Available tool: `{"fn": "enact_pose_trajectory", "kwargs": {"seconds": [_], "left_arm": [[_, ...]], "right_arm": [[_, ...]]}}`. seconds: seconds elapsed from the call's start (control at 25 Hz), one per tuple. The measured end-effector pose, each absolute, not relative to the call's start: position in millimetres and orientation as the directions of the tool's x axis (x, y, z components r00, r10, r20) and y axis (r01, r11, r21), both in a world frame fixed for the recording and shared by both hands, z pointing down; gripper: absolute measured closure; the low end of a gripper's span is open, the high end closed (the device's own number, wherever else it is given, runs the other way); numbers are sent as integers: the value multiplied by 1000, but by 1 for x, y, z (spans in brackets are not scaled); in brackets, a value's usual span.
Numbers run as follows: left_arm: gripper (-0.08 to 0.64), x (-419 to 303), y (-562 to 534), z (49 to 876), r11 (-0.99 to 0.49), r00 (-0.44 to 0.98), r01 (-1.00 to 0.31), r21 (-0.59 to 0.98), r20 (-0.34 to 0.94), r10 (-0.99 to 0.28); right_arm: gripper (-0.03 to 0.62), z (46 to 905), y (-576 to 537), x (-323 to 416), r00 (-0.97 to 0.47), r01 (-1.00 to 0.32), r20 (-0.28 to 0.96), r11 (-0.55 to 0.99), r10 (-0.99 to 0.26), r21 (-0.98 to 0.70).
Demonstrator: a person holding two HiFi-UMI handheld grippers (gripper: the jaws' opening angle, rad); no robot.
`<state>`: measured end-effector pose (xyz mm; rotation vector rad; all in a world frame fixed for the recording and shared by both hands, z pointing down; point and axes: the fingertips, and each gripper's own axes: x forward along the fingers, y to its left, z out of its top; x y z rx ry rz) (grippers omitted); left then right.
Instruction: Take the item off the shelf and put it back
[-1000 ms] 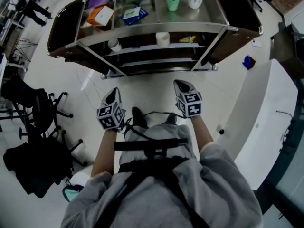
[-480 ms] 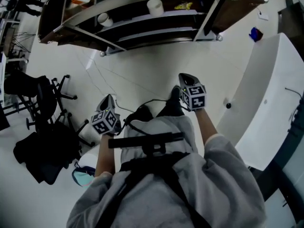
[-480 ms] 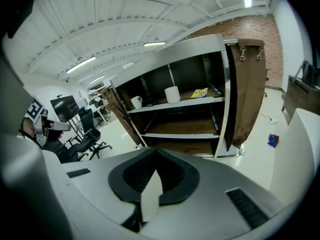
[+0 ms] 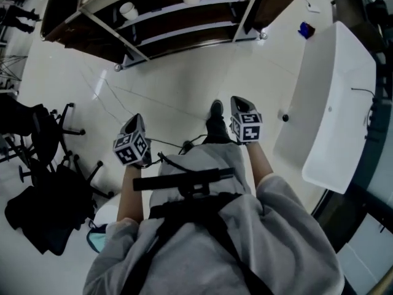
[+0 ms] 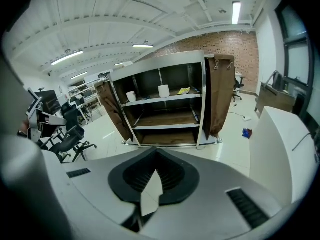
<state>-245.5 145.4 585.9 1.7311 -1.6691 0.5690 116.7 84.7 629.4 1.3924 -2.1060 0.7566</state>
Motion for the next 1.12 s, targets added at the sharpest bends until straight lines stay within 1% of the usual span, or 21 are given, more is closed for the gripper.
{"fn": "enact_pose_trajectory", "kwargs": {"seconds": [0.16,0.28,0.36,0.56,0.76,0.84,0.96,1.04,1.12], "left_arm": [[555,-268,209,603,53,124,-974,219,717,-686],[555,-279,257,612,89,147,-959,269,739,-657],[555,-279,273,614,85,162,-955,283,743,-650],[555,-265,291,612,97,202,-932,348,724,-659],[555,-258,294,609,178,204,-886,429,704,-681],[555,-245,295,610,257,198,-825,503,684,-702],[555,-216,282,607,370,188,-642,671,605,-773],[555,-207,271,606,436,135,-506,744,567,-812],[555,-204,267,603,487,56,-409,772,553,-831]], "right_arm": [[583,634,155,91,-330,-938,698,301,-635,-170],[583,634,206,77,-338,-929,732,335,-591,-159],[583,630,227,79,-340,-923,742,355,-577,-147],[583,624,248,94,-317,-922,772,370,-551,-114],[583,617,247,85,-366,-881,781,459,-506,-116],[583,618,247,94,-379,-860,791,498,-481,-110],[583,617,240,117,-403,-842,783,528,-475,-113],[583,624,238,129,-414,-834,786,536,-458,-127],[583,633,240,137,-434,-820,794,551,-425,-153]]}}
